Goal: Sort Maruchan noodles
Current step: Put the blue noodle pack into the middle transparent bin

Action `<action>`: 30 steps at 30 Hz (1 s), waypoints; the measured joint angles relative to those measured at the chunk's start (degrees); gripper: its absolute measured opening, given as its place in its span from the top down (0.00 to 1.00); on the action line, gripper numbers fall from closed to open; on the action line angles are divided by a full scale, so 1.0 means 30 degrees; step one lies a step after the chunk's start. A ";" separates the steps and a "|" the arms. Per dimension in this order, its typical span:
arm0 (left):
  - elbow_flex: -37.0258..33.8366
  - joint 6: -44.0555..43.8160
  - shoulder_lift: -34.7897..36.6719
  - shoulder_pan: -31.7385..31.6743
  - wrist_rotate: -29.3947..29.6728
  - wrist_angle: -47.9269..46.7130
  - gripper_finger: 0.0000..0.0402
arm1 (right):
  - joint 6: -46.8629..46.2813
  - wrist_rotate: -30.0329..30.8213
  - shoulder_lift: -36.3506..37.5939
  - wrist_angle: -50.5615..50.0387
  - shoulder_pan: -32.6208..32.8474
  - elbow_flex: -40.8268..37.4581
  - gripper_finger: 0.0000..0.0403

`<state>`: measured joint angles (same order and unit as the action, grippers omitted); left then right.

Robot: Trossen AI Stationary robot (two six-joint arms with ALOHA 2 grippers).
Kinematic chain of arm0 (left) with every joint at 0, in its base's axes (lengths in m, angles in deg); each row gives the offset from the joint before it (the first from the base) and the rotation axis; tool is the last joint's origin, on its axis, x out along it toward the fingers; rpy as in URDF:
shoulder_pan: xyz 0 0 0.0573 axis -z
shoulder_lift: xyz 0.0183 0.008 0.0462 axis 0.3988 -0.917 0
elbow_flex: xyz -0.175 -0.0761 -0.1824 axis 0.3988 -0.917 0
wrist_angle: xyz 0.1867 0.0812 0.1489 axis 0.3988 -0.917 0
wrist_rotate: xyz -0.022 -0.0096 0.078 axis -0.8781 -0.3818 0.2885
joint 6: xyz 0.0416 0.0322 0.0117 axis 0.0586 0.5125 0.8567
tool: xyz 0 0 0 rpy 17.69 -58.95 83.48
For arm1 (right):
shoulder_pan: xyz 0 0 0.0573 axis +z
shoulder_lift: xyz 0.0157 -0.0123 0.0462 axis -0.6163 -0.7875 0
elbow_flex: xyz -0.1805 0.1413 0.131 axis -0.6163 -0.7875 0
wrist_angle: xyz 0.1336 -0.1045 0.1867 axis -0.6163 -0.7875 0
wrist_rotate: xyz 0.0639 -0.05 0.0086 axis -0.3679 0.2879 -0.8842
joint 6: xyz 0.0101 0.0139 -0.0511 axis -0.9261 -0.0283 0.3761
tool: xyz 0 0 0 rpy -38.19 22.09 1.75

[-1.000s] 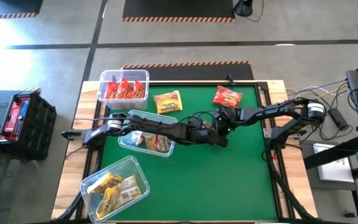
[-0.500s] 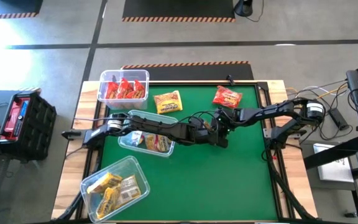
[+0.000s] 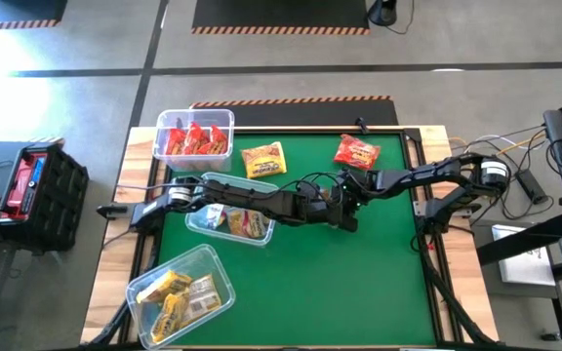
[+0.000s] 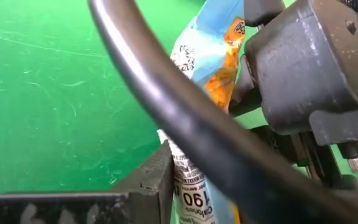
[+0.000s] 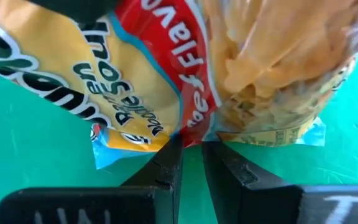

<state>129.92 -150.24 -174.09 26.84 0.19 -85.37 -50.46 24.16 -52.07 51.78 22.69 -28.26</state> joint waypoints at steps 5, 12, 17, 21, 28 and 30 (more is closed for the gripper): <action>0.0000 0.0127 0.0052 0.0062 -0.0157 0.0043 0.76 | -0.0213 0.0075 0.0829 -0.0647 -0.0070 -0.0015 0.86; 0.0015 0.0219 0.0106 0.0183 -0.0895 0.0036 0.76 | -0.0177 0.0118 0.2707 -0.2546 -0.0548 0.0007 0.77; 0.0018 0.0574 0.0342 0.0224 -0.1465 -0.0098 0.76 | -0.0181 0.0111 0.4289 -0.4352 -0.1213 0.0007 0.71; 0.1070 0.1479 0.0591 0.0354 -0.1892 -0.2383 0.76 | -0.0199 0.0312 0.4923 -0.5191 -0.1823 0.0012 0.69; 0.5996 0.4128 0.0682 0.0768 -0.2907 -0.9501 0.76 | -0.1288 0.3717 0.5122 -0.5282 -0.2402 0.0029 0.68; 0.7429 0.4715 0.0682 0.1086 -0.2862 -1.1551 0.76 | -0.1704 0.3960 0.5122 -0.5257 -0.2569 0.0029 0.68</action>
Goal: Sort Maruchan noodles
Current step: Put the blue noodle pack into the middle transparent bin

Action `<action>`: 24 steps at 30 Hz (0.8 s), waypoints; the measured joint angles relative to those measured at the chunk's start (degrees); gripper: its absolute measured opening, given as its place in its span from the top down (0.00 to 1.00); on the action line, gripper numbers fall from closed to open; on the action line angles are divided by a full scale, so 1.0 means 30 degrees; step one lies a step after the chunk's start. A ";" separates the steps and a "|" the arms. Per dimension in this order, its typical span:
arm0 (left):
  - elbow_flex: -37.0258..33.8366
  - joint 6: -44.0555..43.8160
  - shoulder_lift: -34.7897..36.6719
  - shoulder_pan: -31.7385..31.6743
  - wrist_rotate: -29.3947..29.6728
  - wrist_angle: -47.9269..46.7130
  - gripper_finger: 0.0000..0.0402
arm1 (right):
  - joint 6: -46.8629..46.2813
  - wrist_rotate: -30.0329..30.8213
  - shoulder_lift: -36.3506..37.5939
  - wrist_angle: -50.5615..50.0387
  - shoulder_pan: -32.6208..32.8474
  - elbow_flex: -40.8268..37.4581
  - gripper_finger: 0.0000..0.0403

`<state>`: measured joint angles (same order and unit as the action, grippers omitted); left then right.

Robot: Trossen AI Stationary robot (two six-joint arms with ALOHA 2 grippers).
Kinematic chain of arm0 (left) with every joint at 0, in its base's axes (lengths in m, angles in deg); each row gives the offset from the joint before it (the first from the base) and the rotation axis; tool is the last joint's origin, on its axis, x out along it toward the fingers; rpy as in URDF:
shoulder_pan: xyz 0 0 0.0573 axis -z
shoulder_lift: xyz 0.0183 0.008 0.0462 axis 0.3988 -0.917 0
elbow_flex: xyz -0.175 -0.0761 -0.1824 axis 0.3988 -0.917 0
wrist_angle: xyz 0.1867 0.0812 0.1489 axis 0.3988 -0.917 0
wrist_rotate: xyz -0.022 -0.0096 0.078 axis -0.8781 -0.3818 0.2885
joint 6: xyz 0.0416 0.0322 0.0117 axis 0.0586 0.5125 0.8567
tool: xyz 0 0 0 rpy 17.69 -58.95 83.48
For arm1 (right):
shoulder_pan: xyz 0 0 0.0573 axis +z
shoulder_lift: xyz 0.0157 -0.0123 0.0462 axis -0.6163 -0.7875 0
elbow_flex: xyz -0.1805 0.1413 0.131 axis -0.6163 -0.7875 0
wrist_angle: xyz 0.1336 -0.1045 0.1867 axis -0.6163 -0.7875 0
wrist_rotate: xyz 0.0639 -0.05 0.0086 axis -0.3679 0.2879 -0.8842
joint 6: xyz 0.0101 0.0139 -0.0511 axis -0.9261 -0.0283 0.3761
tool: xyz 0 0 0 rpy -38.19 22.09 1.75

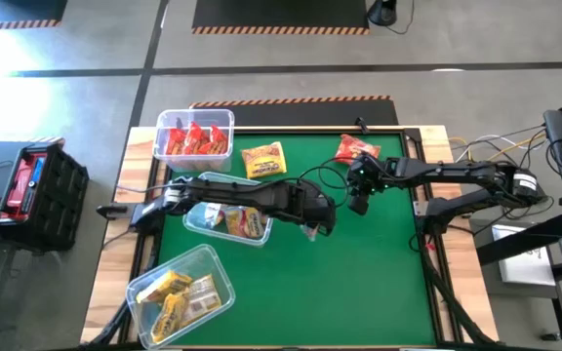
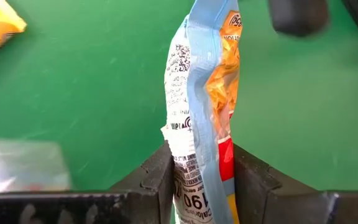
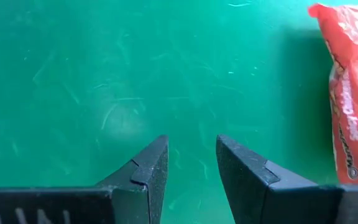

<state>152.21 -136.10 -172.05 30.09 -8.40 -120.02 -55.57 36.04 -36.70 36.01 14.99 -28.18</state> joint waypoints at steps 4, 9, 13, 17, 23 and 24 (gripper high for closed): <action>0.0980 0.0473 0.0672 0.0386 0.0128 -0.2363 0.76 | -0.0520 -0.0005 0.0000 -0.0004 -0.0199 0.0000 0.68; 0.0464 -0.0234 0.2771 0.0557 0.1080 -0.4277 0.76 | -0.0802 -0.0006 -0.0004 0.0005 -0.0202 0.0000 0.68; 0.0498 -0.0897 0.4176 0.0710 0.2381 -0.6242 0.76 | -0.0986 -0.0006 -0.0022 0.0151 -0.0202 0.0000 0.68; -0.0343 -0.1088 0.5923 0.0757 0.3054 -0.6812 0.76 | -0.1355 -0.0009 -0.0022 0.0225 -0.0199 0.0000 0.68; -0.3100 0.0763 0.8008 0.0823 0.3013 -0.6912 0.76 | -0.1582 0.0001 -0.0022 0.0367 -0.0199 0.0000 0.68; -0.3743 0.1438 0.8418 0.0823 0.2750 -0.6905 0.76 | -0.1656 0.0012 -0.0022 0.0369 -0.0199 0.0000 0.68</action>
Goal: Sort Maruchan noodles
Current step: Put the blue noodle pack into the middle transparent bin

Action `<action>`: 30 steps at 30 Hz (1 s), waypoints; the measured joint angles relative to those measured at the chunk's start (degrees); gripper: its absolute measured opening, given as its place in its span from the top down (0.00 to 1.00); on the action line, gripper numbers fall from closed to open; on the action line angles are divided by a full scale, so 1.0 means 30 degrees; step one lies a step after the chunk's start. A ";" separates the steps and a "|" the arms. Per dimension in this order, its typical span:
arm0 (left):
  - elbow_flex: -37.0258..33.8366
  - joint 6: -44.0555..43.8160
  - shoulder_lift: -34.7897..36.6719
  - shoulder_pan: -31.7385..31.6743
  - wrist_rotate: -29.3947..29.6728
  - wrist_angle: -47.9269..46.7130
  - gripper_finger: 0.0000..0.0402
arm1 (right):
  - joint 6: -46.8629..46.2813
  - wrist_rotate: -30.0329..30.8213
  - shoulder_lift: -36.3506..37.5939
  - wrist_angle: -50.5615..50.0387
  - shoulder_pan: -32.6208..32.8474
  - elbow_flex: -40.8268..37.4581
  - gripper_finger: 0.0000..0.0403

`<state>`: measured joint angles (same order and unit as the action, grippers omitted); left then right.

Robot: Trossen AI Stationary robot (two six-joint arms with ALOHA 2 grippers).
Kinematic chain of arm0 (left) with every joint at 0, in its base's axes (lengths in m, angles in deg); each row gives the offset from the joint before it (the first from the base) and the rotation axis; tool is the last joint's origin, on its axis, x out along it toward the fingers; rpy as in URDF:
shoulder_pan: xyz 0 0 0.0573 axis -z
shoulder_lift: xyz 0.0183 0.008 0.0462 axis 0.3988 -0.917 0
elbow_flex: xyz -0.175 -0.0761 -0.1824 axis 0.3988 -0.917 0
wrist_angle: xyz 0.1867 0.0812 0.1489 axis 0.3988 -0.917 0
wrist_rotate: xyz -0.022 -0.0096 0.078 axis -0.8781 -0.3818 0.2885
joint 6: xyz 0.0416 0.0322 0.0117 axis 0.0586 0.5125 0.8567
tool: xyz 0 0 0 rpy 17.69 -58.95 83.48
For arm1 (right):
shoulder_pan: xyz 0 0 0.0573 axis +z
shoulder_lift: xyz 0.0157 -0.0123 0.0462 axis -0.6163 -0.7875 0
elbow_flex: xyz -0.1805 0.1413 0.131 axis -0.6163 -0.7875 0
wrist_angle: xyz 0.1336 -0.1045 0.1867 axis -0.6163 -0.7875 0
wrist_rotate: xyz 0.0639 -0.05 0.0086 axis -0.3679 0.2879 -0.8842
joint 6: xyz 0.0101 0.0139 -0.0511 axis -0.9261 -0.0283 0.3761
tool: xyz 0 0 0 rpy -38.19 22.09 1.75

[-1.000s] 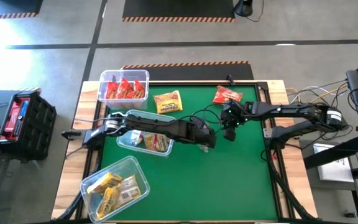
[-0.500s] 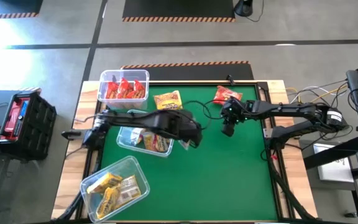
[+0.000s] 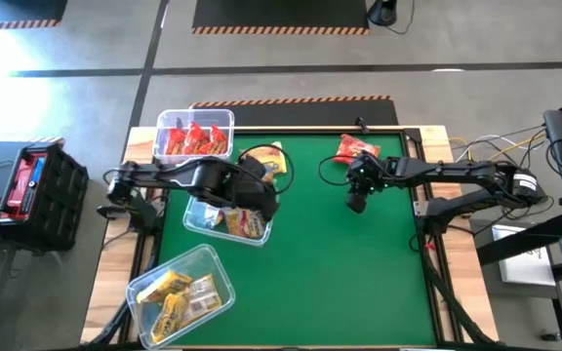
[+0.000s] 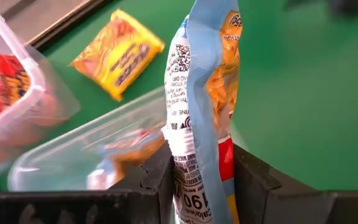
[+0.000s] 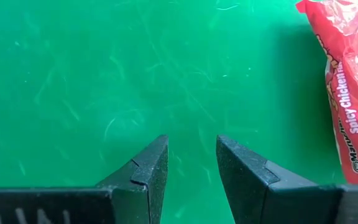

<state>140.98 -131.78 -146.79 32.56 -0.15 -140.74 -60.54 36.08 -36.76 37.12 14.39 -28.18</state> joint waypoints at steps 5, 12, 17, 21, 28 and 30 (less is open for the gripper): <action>-0.3514 0.4273 0.1997 -0.0015 -0.2541 -0.0035 0.76 | -0.0702 0.0007 0.0000 0.0176 0.0000 0.0000 0.69; -0.8269 1.1089 0.4705 -0.0015 -0.5509 0.2685 0.76 | -0.1858 0.0023 0.0000 0.1198 0.0000 0.0000 0.70; -1.1059 1.5183 0.5592 -0.0036 -0.5844 0.5891 0.74 | -0.2811 0.0016 0.0000 0.1493 0.0000 0.0000 0.71; -1.2334 1.6583 0.5509 -0.0066 -0.7532 0.6499 0.74 | -0.3538 0.0012 0.0000 0.1485 0.0000 0.0000 0.72; -1.3516 1.5642 0.5388 -0.0115 -0.9718 0.6996 0.72 | -0.3913 -0.0028 0.0000 0.1489 0.0000 0.0000 0.70; -1.3718 1.4911 0.5388 -0.0240 -0.9081 0.6945 0.70 | -0.3994 -0.0025 0.0000 0.1488 0.0000 0.0000 0.68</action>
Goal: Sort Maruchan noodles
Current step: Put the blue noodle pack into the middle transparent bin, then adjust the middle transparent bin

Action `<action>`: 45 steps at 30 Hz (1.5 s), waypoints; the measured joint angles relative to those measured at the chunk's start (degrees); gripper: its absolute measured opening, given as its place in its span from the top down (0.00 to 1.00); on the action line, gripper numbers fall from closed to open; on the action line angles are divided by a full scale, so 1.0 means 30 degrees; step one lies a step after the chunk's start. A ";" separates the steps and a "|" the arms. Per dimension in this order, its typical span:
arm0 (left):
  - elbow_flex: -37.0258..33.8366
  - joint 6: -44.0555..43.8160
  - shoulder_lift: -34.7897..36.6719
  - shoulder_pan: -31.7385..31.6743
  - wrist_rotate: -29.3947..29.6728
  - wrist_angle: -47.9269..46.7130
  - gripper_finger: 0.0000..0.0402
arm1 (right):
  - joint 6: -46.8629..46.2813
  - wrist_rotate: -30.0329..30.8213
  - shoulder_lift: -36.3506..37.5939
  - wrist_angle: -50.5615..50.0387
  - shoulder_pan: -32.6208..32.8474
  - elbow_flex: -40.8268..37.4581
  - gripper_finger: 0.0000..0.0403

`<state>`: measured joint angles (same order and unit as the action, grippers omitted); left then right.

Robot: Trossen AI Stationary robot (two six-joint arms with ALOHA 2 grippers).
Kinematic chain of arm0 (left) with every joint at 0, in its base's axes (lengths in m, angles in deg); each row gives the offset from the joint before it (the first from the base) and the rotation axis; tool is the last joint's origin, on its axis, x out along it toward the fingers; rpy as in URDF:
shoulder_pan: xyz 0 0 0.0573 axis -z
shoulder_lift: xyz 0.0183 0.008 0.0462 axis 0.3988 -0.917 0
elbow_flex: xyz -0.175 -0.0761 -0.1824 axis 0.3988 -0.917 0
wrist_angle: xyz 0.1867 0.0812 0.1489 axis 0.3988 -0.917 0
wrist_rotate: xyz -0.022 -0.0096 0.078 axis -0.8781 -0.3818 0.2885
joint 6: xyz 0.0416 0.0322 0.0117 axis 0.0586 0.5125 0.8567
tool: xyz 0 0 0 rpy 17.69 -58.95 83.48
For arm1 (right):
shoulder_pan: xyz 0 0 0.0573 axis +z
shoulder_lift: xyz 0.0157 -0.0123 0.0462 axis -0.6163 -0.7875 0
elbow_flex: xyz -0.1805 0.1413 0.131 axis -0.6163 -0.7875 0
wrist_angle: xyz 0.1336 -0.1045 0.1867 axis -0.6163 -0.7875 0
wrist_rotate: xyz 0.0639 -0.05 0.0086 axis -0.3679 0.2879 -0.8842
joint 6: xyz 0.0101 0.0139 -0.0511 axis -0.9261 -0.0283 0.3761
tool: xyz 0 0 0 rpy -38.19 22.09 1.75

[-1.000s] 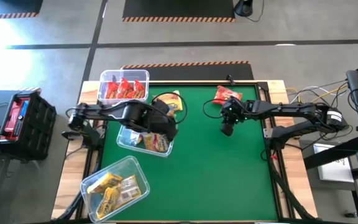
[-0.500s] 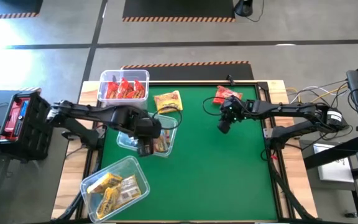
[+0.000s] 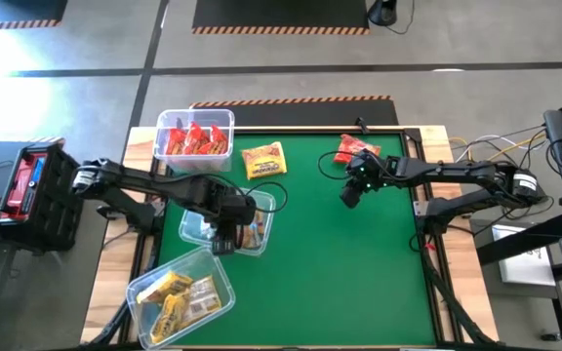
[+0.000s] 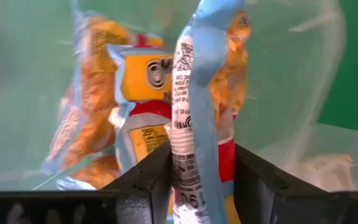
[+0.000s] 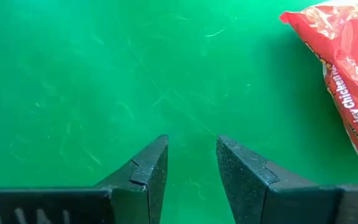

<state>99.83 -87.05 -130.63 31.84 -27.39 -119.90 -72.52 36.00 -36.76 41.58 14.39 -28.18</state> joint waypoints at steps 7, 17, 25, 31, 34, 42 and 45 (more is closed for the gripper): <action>-0.0109 0.0129 0.0117 -0.0044 0.0269 -0.1149 0.60 | -0.1504 0.0004 0.0000 0.0003 0.0000 0.0000 0.65; 0.0149 0.2257 0.1707 -0.0088 0.4408 -0.0695 0.55 | -0.4058 0.0149 0.0000 0.1388 0.0000 0.0000 0.66; -0.0114 0.3530 0.2978 -0.0085 0.3607 0.5325 0.55 | -0.6314 0.0150 0.0000 0.3699 0.0000 0.0000 0.66; -0.1098 0.6527 0.2446 -0.0305 0.2221 0.7907 0.55 | -0.6644 0.0150 0.0000 0.3968 0.0007 0.0000 0.66; -0.1859 0.7063 0.2229 -0.0674 0.0788 0.9911 0.55 | -0.6502 0.0164 0.0000 0.3982 0.0007 0.0000 0.66; -0.3377 0.5843 0.1333 -0.1781 0.0583 1.4442 0.56 | -0.5646 0.0107 0.0000 0.3858 0.0007 0.0000 0.66; -0.3512 0.5326 0.0492 -0.2096 0.0570 1.5267 0.58 | -0.5399 -0.0015 0.0000 0.3851 0.0007 0.0000 0.66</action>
<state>89.29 -71.07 -129.15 25.55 -25.68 -74.10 -88.72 35.96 -36.76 53.13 14.41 -28.18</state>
